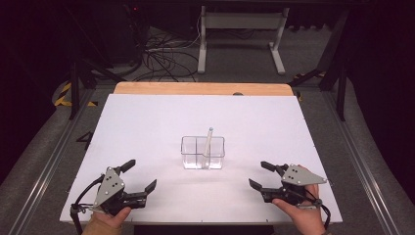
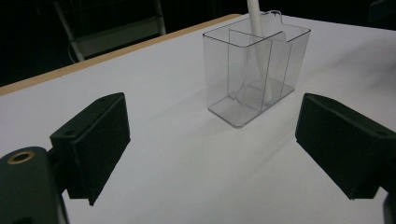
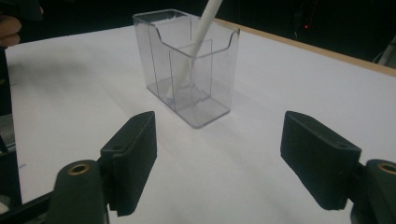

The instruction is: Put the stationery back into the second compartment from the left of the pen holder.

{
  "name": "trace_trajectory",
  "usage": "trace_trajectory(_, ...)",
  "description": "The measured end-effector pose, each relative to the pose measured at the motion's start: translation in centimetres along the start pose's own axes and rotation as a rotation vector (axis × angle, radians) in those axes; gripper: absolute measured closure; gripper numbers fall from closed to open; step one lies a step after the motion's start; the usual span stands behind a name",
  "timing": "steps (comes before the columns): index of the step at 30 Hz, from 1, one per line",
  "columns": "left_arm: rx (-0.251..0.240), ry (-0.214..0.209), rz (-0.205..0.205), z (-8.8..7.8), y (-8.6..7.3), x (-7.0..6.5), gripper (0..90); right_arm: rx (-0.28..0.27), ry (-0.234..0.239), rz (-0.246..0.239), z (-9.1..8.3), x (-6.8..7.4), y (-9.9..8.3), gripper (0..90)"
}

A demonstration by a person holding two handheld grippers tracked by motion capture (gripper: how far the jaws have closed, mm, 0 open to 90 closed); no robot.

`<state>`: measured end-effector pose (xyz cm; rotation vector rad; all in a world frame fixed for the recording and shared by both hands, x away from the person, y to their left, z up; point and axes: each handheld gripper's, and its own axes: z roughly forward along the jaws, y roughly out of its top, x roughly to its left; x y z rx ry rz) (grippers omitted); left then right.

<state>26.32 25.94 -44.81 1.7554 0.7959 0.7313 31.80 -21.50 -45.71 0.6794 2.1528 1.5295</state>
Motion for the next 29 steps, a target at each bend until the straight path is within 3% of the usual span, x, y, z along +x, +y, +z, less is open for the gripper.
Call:
trace_trajectory(7, 0.003, -0.002, -0.002, -0.1, -0.2, 0.1, 10.8, 0.022, -0.009, 0.045, -0.3, 0.2, -1.7, 27.6)
trace_trajectory(16, 0.003, -0.005, 0.023, 0.1, -0.4, 0.3, 10.5, 0.051, -0.031, 0.036, 0.0, 0.2, -2.6, 27.7)
trace_trajectory(20, 0.001, -0.007, 0.02, 0.1, -0.5, 0.3, 10.2, 0.045, -0.037, 0.035, -0.1, 0.1, -2.6, 28.0)
trace_trajectory(24, -0.006, -0.026, -0.015, -0.2, -0.8, 0.3, 10.2, 0.042, -0.04, 0.03, -0.2, 0.1, -2.5, 28.0)
trace_trajectory(29, -0.008, -0.018, 0.002, -0.1, -0.9, 0.3, 9.7, 0.032, -0.044, 0.028, -0.3, 0.0, -2.5, 27.8)
